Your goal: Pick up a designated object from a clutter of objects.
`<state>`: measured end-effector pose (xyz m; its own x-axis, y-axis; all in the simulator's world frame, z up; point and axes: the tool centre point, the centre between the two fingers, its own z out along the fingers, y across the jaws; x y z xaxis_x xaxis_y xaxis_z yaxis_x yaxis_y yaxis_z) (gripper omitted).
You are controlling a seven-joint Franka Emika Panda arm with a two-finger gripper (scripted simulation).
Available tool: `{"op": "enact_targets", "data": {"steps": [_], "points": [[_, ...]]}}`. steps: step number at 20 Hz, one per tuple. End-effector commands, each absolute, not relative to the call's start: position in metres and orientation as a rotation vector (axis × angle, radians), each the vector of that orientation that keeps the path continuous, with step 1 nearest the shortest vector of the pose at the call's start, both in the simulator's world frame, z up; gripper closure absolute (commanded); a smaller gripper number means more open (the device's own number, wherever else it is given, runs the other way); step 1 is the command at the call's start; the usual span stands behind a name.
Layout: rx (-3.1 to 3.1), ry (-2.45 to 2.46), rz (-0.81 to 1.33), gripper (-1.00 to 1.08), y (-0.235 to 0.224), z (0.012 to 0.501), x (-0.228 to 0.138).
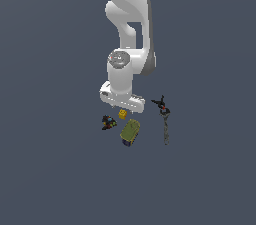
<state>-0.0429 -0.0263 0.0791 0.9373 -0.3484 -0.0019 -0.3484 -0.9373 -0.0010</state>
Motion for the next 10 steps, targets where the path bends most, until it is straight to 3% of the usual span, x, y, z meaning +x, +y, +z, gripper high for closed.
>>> {"op": "enact_targets", "data": {"steps": [1, 10], "points": [[-3.089, 0.572, 0.000, -0.92, -0.0274, 0.0741, -0.0457], [-3.089, 0.574, 0.002, -0.92, -0.0275, 0.0663, -0.0467]]}}
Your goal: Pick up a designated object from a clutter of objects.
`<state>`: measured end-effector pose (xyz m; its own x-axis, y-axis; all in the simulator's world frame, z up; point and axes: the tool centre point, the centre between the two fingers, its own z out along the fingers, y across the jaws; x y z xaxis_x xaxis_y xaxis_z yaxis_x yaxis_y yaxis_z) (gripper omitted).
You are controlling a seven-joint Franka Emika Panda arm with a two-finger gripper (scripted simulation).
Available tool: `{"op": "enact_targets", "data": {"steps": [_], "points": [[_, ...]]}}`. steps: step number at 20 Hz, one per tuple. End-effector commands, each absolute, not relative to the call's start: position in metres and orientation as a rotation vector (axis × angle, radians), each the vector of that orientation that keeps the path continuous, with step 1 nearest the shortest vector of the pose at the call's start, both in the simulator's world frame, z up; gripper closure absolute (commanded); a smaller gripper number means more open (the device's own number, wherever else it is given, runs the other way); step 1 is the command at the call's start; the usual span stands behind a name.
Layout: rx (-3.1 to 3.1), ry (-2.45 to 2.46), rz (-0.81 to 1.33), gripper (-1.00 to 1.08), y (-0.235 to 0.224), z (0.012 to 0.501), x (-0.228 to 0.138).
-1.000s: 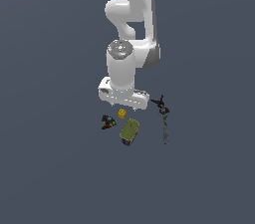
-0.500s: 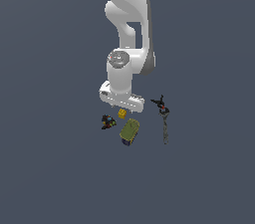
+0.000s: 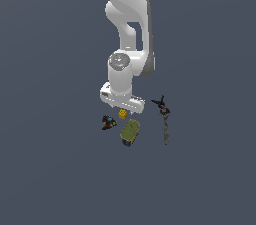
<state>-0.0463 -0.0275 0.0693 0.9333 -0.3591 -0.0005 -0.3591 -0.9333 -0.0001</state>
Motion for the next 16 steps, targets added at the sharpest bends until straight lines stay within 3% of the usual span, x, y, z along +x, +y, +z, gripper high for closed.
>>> {"op": "enact_targets", "data": {"steps": [1, 15, 16], "points": [[-3.089, 0.575, 0.001, -0.92, -0.028, 0.063, -0.047], [-3.088, 0.578, 0.000, -0.92, -0.028, 0.022, -0.047], [-3.088, 0.578, 0.000, 1.08, -0.028, 0.022, -0.047]]}}
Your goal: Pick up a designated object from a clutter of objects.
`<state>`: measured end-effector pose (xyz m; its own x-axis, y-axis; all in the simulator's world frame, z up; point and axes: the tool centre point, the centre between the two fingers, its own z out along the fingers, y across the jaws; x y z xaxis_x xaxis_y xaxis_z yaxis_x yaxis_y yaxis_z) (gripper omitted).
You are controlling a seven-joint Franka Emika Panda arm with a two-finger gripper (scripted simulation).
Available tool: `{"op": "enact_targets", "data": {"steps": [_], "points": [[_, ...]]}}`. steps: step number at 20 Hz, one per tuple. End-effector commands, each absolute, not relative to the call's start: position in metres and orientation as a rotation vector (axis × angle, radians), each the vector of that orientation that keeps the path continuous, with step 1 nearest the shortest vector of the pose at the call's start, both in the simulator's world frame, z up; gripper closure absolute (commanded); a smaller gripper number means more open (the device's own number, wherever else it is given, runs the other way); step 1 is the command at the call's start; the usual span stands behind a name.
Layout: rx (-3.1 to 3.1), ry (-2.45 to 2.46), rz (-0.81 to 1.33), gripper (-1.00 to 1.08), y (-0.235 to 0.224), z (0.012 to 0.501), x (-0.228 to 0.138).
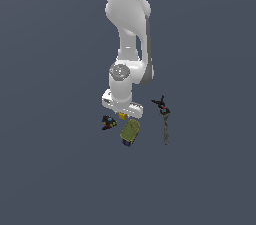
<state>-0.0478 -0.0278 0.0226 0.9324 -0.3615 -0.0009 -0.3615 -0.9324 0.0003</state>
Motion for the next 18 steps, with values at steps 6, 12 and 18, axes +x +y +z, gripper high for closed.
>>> {"op": "enact_targets", "data": {"steps": [6, 12, 18], "points": [[3.088, -0.578, 0.000, 1.08, -0.028, 0.022, -0.047], [3.088, -0.578, 0.000, 1.08, -0.027, 0.023, -0.048], [3.088, -0.578, 0.000, 1.08, -0.021, 0.036, -0.049]]}}
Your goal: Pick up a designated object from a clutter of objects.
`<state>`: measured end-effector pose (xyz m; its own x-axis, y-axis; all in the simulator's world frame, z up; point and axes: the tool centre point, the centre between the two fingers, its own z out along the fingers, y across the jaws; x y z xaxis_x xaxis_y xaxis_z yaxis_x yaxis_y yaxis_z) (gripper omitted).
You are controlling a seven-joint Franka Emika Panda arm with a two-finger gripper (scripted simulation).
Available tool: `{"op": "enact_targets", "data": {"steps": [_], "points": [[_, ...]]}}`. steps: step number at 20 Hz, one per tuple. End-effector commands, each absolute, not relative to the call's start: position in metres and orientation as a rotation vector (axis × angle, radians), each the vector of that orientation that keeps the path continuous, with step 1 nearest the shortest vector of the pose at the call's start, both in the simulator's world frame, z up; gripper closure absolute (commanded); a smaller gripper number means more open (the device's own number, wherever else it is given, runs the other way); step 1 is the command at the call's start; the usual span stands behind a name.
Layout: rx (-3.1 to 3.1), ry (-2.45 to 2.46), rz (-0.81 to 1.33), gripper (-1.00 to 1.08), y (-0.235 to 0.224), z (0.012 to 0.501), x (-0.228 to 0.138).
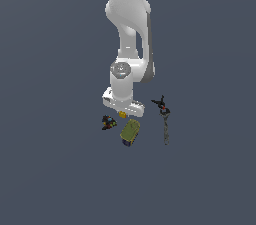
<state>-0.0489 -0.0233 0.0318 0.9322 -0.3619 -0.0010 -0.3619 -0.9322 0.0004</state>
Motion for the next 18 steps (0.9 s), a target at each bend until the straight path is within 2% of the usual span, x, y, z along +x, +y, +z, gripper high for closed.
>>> {"op": "enact_targets", "data": {"steps": [1, 9, 18], "points": [[3.088, -0.578, 0.000, 1.08, -0.019, 0.040, -0.049], [3.088, -0.578, 0.000, 1.08, 0.002, 0.087, -0.054], [3.086, -0.578, 0.001, 1.08, 0.040, 0.171, -0.061]]}}
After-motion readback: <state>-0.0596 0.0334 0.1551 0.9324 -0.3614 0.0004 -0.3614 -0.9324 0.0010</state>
